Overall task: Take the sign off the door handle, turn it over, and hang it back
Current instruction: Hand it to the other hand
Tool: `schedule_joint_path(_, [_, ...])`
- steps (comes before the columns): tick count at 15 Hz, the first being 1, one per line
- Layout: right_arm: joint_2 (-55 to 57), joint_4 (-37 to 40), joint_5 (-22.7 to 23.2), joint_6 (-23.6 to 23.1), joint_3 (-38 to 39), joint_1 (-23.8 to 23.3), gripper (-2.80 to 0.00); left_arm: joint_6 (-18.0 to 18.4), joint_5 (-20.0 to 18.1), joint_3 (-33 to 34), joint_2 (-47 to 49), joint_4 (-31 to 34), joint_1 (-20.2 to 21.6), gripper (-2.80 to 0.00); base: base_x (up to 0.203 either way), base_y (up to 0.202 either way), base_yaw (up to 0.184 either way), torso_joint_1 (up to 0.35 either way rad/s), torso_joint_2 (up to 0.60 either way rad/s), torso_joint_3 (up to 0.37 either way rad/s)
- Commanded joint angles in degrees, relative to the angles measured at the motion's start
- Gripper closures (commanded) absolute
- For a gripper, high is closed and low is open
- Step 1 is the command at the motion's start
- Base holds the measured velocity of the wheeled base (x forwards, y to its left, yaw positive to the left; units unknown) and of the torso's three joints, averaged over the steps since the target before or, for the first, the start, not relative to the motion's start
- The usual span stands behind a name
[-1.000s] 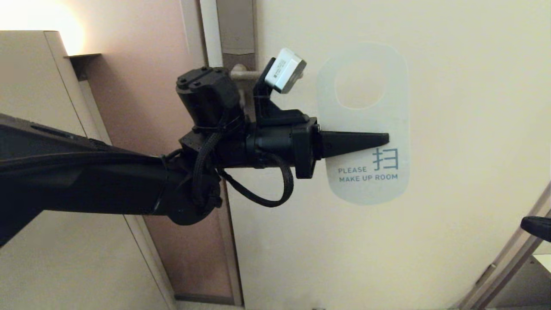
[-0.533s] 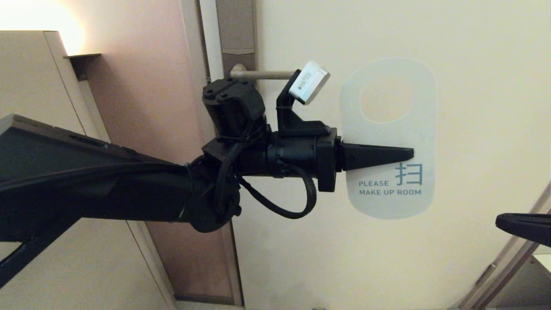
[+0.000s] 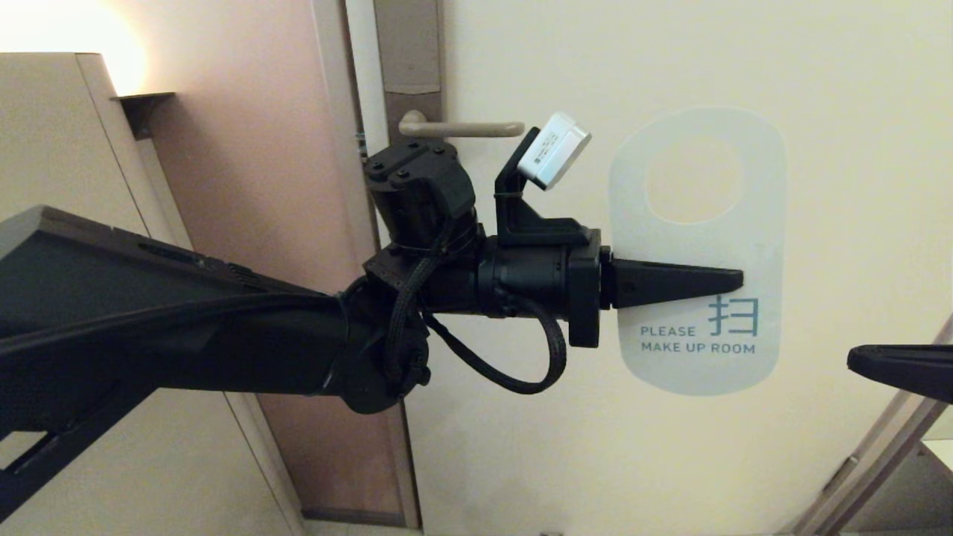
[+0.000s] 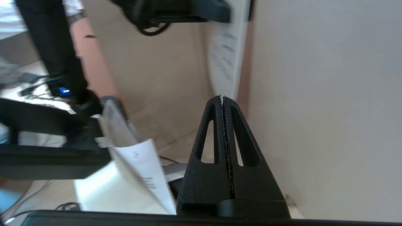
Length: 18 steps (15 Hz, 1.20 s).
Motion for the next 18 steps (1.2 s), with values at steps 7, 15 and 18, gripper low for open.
schedule_joint_path(7, [0.28,-0.56,-0.15,2.59,-0.15,4.50,-2.80,0.04,-0.14,0.08,-0.55,-0.32,0.06,0.00,0.000,0.000,0.000,0.000,0.00,0.000])
schedule_joint_path(15, [3.77,-4.14,-0.15,2.62,0.78,4.92,-2.80,-0.87,0.53,0.01,-0.02,-2.43,0.22,0.00,0.000,0.000,0.000,0.000,0.00,0.000])
schedule_joint_path(18, [4.83,-7.51,-0.18,2.69,0.99,7.03,-2.80,-1.34,2.13,-0.19,-0.02,-2.52,0.85,0.00,0.000,0.000,0.000,0.000,0.00,0.000])
